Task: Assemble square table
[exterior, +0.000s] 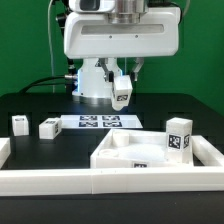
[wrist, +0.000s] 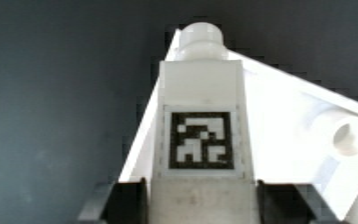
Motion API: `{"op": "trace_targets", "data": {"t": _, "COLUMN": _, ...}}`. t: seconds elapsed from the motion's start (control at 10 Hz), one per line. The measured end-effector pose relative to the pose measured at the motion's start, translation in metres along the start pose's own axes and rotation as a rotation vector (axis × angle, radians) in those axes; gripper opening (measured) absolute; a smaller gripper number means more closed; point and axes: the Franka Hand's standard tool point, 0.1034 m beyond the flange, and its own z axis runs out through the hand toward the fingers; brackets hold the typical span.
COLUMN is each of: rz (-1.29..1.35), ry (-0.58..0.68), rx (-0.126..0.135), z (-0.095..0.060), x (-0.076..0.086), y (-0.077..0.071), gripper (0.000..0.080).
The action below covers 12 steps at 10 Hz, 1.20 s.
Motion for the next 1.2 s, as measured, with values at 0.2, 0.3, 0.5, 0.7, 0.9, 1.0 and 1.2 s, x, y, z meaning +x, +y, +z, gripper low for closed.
{"op": "trace_targets", "data": {"t": 0.2, "rz": -0.055, "ry": 0.182, "rx": -0.037, "z": -0.013, "x": 0.02, "y": 0.01, "gripper": 0.0292}}
{"op": "trace_targets", "data": {"t": 0.3, "rz": -0.072, "ry": 0.218, "rx": -0.049, "z": -0.017, "x": 0.026, "y": 0.014, "gripper": 0.0292}}
{"op": "trace_targets", "data": {"t": 0.5, "rz": -0.079, "ry": 0.385, "rx": -0.093, "z": -0.021, "x": 0.033, "y": 0.024, "gripper": 0.0292}}
{"op": "trace_targets", "data": {"t": 0.7, "rz": -0.102, "ry": 0.511, "rx": -0.164, "z": -0.022, "x": 0.03, "y": 0.039, "gripper": 0.0292}}
{"op": "trace_targets", "data": {"t": 0.9, "rz": -0.11, "ry": 0.521, "rx": -0.189, "z": -0.013, "x": 0.037, "y": 0.049, "gripper": 0.0292}}
{"op": "trace_targets", "data": {"t": 1.0, "rz": -0.113, "ry": 0.525, "rx": -0.193, "z": -0.012, "x": 0.043, "y": 0.049, "gripper": 0.0292}}
{"op": "trace_targets", "data": {"t": 1.2, "rz": -0.092, "ry": 0.516, "rx": -0.175, "z": -0.001, "x": 0.047, "y": 0.036, "gripper": 0.0292}}
